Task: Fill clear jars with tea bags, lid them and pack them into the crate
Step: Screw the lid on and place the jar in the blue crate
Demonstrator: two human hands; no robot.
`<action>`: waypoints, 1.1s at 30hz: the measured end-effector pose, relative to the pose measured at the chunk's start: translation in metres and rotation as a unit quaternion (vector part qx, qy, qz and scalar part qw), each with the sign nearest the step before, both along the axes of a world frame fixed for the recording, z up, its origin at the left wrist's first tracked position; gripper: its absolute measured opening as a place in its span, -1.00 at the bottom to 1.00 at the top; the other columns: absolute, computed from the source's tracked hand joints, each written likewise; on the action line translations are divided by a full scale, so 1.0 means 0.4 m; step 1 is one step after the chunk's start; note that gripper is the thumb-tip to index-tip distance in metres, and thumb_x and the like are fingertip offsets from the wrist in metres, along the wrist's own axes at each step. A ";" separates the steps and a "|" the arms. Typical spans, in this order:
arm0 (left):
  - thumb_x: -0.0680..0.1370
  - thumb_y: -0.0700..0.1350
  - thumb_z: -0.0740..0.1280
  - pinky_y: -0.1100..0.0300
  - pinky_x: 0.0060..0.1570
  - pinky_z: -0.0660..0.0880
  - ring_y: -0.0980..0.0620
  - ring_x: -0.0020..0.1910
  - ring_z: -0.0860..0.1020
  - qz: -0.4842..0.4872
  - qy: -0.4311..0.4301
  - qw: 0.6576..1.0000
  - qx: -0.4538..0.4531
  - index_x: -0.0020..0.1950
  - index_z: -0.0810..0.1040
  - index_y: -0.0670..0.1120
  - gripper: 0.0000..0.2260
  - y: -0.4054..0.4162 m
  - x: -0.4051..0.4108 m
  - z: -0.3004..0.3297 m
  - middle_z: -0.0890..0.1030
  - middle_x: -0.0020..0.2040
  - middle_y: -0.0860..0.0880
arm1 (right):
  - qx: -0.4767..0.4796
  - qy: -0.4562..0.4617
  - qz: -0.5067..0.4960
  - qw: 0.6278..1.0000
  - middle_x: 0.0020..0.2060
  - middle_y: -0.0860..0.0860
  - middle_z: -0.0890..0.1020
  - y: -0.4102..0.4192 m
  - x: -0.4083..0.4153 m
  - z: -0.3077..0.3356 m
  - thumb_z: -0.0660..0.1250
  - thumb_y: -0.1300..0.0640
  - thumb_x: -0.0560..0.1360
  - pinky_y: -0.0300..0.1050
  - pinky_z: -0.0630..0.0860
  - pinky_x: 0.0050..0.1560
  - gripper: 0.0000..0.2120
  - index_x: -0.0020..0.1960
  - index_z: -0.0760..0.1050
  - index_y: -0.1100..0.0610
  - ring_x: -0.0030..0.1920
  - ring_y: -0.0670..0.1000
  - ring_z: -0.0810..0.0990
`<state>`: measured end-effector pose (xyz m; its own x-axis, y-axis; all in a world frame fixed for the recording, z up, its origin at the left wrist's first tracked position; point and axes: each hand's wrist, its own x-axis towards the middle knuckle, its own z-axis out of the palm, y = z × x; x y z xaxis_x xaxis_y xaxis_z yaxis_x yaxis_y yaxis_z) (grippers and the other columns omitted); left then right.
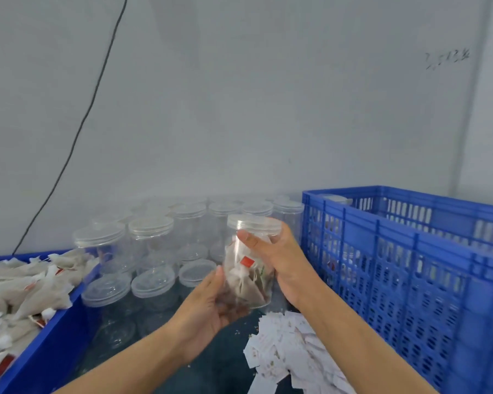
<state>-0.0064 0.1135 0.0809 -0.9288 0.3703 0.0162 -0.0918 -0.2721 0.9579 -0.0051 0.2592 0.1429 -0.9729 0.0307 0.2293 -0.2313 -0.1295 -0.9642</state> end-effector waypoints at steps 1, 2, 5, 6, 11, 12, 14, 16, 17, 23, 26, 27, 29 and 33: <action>0.60 0.07 0.12 -0.10 0.25 0.48 -0.17 0.13 0.61 0.019 0.022 0.999 -0.014 0.31 0.48 -0.10 -0.61 0.029 -0.009 0.023 0.65 0.14 -0.18 | -0.008 -0.001 -0.007 1.000 0.18 0.21 0.57 0.023 -0.001 0.020 0.59 -0.05 0.06 0.21 0.46 0.26 -0.06 0.35 0.35 0.19 0.18 0.23 0.56; 0.63 0.02 0.13 -0.09 0.25 0.48 -0.14 0.10 0.61 0.039 0.043 0.998 -0.026 0.32 0.47 -0.09 -0.67 0.058 -0.018 0.050 0.65 0.14 -0.16 | -0.022 -0.002 -0.010 1.000 0.16 0.24 0.58 0.048 -0.005 0.041 0.59 0.00 0.07 0.20 0.47 0.25 -0.10 0.33 0.38 0.24 0.16 0.24 0.57; 0.64 -0.13 0.20 0.24 -0.11 0.56 0.06 -0.07 0.62 0.086 0.103 0.990 -0.047 0.29 0.48 -0.02 -0.77 0.150 -0.055 0.138 0.62 0.16 -0.11 | -0.043 0.010 -0.008 0.999 0.03 0.29 0.63 0.131 -0.014 0.112 0.54 0.18 0.16 0.07 0.59 -0.01 -0.44 0.13 0.53 0.31 -0.03 0.20 0.63; 0.64 -0.18 0.20 0.37 -0.22 0.53 0.11 -0.08 0.62 0.095 0.126 0.986 -0.052 0.27 0.49 0.00 -0.77 0.182 -0.070 0.166 0.61 0.17 -0.11 | -0.040 0.016 -0.009 0.999 -0.03 0.27 0.63 0.159 -0.020 0.136 0.53 0.22 0.20 0.01 0.59 -0.11 -0.55 0.06 0.55 0.29 -0.09 0.18 0.63; 0.61 -0.31 0.22 0.27 0.00 0.54 0.03 0.11 0.56 0.097 0.230 0.965 -0.077 0.37 0.42 0.04 -0.61 0.350 -0.151 0.298 0.54 0.23 -0.10 | -0.032 0.012 -0.043 0.998 -0.01 0.30 0.58 0.318 -0.060 0.253 0.43 0.37 0.37 0.01 0.60 -0.16 -0.59 0.20 0.50 0.42 -0.12 0.20 0.61; 0.60 -0.34 0.23 0.25 -0.01 0.54 0.04 0.07 0.56 0.090 0.244 0.962 -0.077 0.42 0.36 0.06 -0.54 0.384 -0.165 0.325 0.53 0.21 -0.08 | -0.033 0.013 -0.047 0.998 -0.02 0.30 0.57 0.351 -0.065 0.278 0.41 0.37 0.38 -0.02 0.61 -0.21 -0.57 0.23 0.48 0.42 -0.16 0.19 0.62; 0.58 -0.37 0.23 0.30 -0.11 0.51 0.11 -0.07 0.56 0.069 0.288 0.950 -0.098 0.50 0.22 0.13 -0.40 0.451 -0.196 0.372 0.52 0.14 -0.02 | -0.034 0.018 -0.069 0.997 0.04 0.29 0.57 0.421 -0.082 0.324 0.42 0.36 0.35 -0.02 0.62 -0.20 -0.49 0.29 0.44 0.40 -0.16 0.18 0.63; 0.57 -0.38 0.19 0.27 -0.16 0.52 0.14 -0.15 0.55 0.038 0.348 0.926 -0.140 0.54 0.13 0.16 -0.33 0.516 -0.227 0.404 0.50 0.09 0.03 | -0.020 0.021 -0.109 0.994 0.17 0.29 0.55 0.486 -0.100 0.358 0.51 0.32 0.21 0.11 0.60 0.01 -0.25 0.36 0.36 0.37 0.00 0.23 0.62; 0.56 -0.39 0.17 0.19 -0.10 0.54 0.12 -0.13 0.56 0.025 0.378 0.909 -0.174 0.54 0.11 0.17 -0.32 0.548 -0.239 0.414 0.49 0.11 0.01 | -0.004 0.019 -0.126 0.992 0.20 0.31 0.53 0.517 -0.110 0.369 0.54 0.30 0.14 0.19 0.56 0.10 -0.15 0.38 0.32 0.35 0.07 0.25 0.61; 0.47 -0.41 0.12 0.00 0.12 0.46 -0.20 0.21 0.49 0.027 0.482 0.777 -0.403 0.48 0.28 -0.03 -0.40 0.675 -0.306 0.405 0.51 0.32 -0.15 | 0.162 -0.076 -0.196 0.964 -0.04 0.23 0.60 0.682 -0.172 0.329 0.55 0.36 0.24 -0.07 0.54 -0.40 -0.61 -0.02 0.46 0.29 -0.25 0.07 0.67; 0.55 -0.34 0.10 -0.06 0.12 0.49 -0.22 0.19 0.51 -0.019 0.442 0.783 -0.438 0.38 0.44 -0.07 -0.57 0.712 -0.335 0.384 0.52 0.31 -0.13 | 0.277 -0.164 -0.224 0.920 0.16 0.25 0.49 0.744 -0.206 0.266 0.58 0.24 0.29 0.09 0.43 -0.18 -0.33 0.25 0.27 0.25 0.15 0.23 0.51; 0.57 -0.33 0.09 -0.04 0.14 0.48 -0.19 0.22 0.50 -0.032 0.432 0.775 -0.461 0.34 0.49 -0.07 -0.59 0.723 -0.344 0.379 0.52 0.32 -0.12 | 0.300 -0.189 -0.219 0.909 0.22 0.23 0.45 0.757 -0.215 0.246 0.58 0.23 0.30 0.17 0.45 -0.15 -0.26 0.33 0.24 0.26 0.22 0.26 0.45; 0.57 -0.32 0.09 0.06 0.07 0.47 -0.12 0.23 0.50 -0.057 0.420 0.752 -0.505 0.27 0.57 -0.07 -0.60 0.740 -0.362 0.370 0.52 0.33 -0.07 | 0.319 -0.235 -0.195 0.897 0.32 0.19 0.37 0.776 -0.230 0.205 0.59 0.22 0.29 0.36 0.50 -0.02 -0.15 0.42 0.17 0.20 0.31 0.26 0.36; 0.58 -0.27 0.19 0.09 -0.08 0.43 -0.11 0.18 0.54 -0.110 0.405 0.690 -0.589 0.20 0.63 -0.13 -0.71 0.762 -0.397 0.362 0.55 0.30 -0.07 | 0.386 -0.300 -0.124 0.863 0.12 0.21 0.44 0.780 -0.263 0.137 0.55 0.17 0.35 0.35 0.57 -0.07 -0.24 0.38 0.17 0.12 0.07 0.19 0.49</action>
<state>-0.1653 0.4182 0.2259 -0.7107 0.7005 0.0649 0.6893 0.6748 0.2636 -0.1105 0.5713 0.1978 -0.9090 0.3181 -0.2694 0.4120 0.5874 -0.6965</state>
